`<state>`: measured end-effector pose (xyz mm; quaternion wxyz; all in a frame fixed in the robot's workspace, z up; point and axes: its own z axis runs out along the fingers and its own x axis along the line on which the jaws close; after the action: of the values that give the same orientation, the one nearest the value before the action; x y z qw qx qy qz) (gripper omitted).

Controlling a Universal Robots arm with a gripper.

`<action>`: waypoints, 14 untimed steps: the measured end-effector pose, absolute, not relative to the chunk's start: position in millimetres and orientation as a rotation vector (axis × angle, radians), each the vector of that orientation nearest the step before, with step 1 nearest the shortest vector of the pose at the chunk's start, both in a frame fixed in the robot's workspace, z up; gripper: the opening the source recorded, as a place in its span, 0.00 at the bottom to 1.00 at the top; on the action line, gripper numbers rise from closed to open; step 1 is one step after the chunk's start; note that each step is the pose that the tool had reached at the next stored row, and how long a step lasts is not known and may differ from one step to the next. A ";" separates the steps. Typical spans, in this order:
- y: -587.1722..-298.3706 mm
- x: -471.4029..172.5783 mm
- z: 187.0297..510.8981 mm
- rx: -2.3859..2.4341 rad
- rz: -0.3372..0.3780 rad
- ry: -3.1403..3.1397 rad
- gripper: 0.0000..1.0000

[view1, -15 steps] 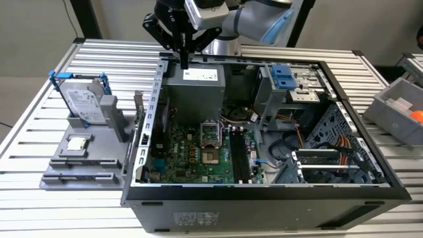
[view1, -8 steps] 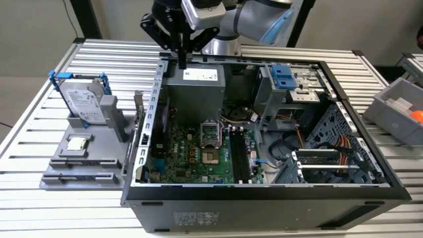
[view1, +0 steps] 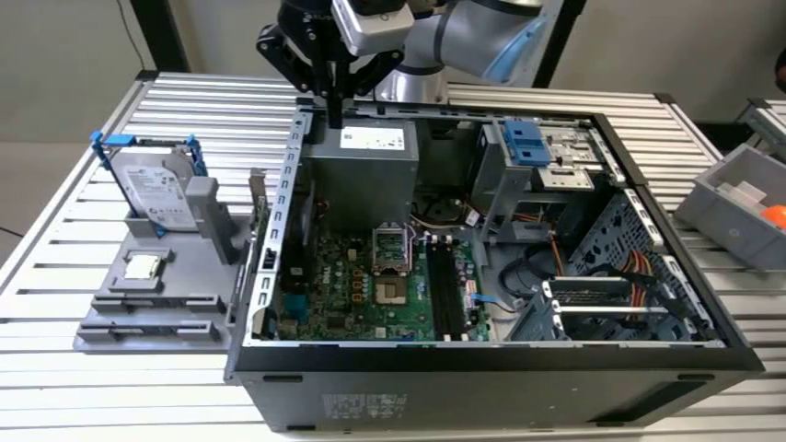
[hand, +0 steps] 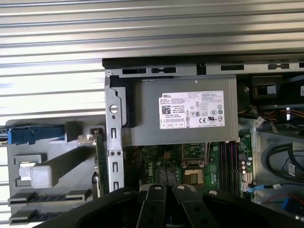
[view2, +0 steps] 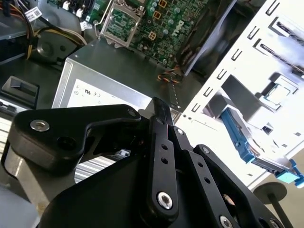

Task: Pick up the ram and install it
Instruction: 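Reach for the ram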

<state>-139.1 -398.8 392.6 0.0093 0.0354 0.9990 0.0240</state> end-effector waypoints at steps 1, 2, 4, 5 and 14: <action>-398.8 -139.5 392.5 0.111 0.075 3.120 0.00; -398.8 -139.9 392.5 0.111 0.075 3.120 0.00; -398.8 -140.7 392.5 0.110 0.075 3.121 0.00; -398.8 -141.1 392.6 0.111 0.075 3.121 0.00; -398.8 -147.7 392.5 0.111 0.075 3.121 0.00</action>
<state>-147.7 -398.8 392.5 0.0087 0.0354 0.9990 0.0240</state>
